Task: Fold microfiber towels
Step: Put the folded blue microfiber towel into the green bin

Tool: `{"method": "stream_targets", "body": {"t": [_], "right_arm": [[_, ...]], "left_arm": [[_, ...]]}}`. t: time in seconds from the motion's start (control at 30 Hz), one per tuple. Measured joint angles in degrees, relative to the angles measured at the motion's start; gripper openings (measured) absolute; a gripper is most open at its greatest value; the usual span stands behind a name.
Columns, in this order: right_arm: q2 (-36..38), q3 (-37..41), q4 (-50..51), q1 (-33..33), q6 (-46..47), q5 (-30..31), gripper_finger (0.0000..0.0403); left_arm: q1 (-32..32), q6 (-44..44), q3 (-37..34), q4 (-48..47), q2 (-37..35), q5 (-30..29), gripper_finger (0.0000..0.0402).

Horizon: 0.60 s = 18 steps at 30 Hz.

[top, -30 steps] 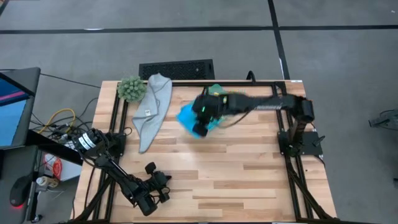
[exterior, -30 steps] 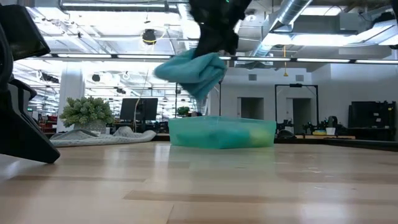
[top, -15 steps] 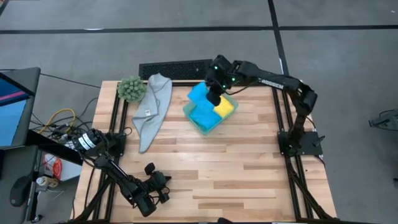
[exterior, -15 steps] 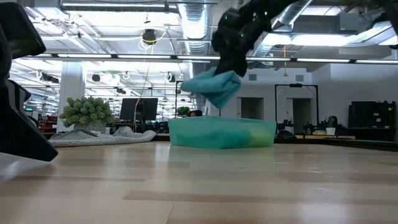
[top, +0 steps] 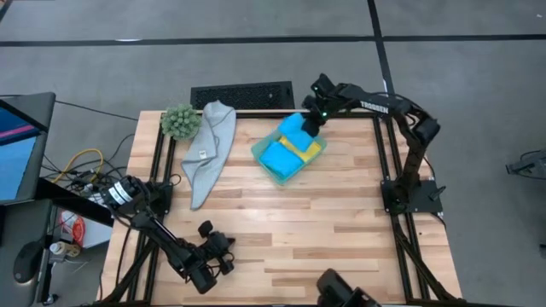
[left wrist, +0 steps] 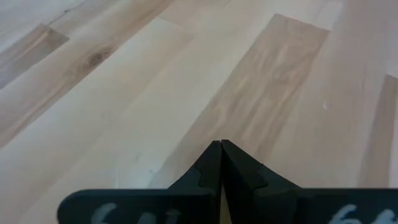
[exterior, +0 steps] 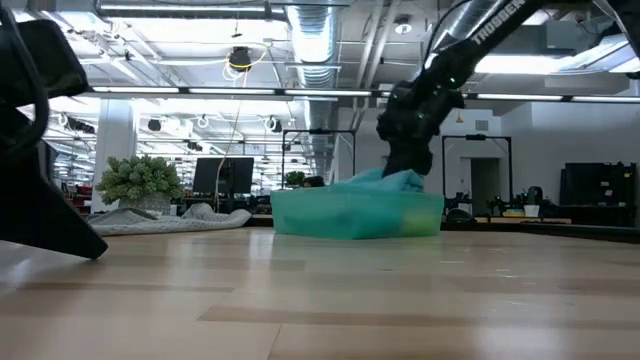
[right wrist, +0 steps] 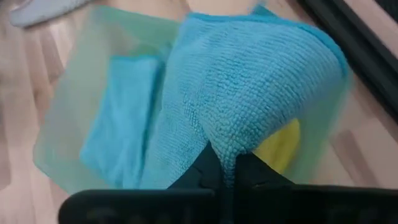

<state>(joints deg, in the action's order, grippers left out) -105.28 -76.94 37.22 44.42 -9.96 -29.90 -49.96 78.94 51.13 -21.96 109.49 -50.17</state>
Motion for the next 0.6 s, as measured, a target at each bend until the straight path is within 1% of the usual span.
{"method": "stream_targets", "body": {"t": [0.07, 0.2, 0.37, 0.43, 0.53, 0.6], "right_arm": [[0.0, 1.0, -0.5, 1.6, 0.3, -1.8, 0.0031], [0.0, 2.4, 0.2, 2.6, 0.5, -4.9, 0.003], [2.5, 2.3, 0.0, 1.8, 0.9, -18.7, 0.0024], [3.6, 2.2, 0.0, 0.8, 0.4, -22.6, 0.0026], [4.6, 2.2, 0.0, -0.9, -1.0, -25.8, 0.0031], [4.6, 2.2, -0.2, -2.2, -2.7, -25.3, 0.0032]], "left_arm": [[0.5, 0.0, 0.0, 0.0, 0.0, 0.0, 0.0], [1.5, -0.5, 0.0, 0.0, 0.0, 0.0, 0.0], [2.2, -1.9, 0.0, -0.1, 0.0, 0.2, 0.0], [2.2, -1.9, 0.0, -0.1, 0.0, 0.2, 0.0], [2.2, -1.9, 0.0, -0.2, 0.0, 0.2, 0.0], [2.2, -1.9, 0.0, -0.2, 0.0, 0.2, 0.0]]}}
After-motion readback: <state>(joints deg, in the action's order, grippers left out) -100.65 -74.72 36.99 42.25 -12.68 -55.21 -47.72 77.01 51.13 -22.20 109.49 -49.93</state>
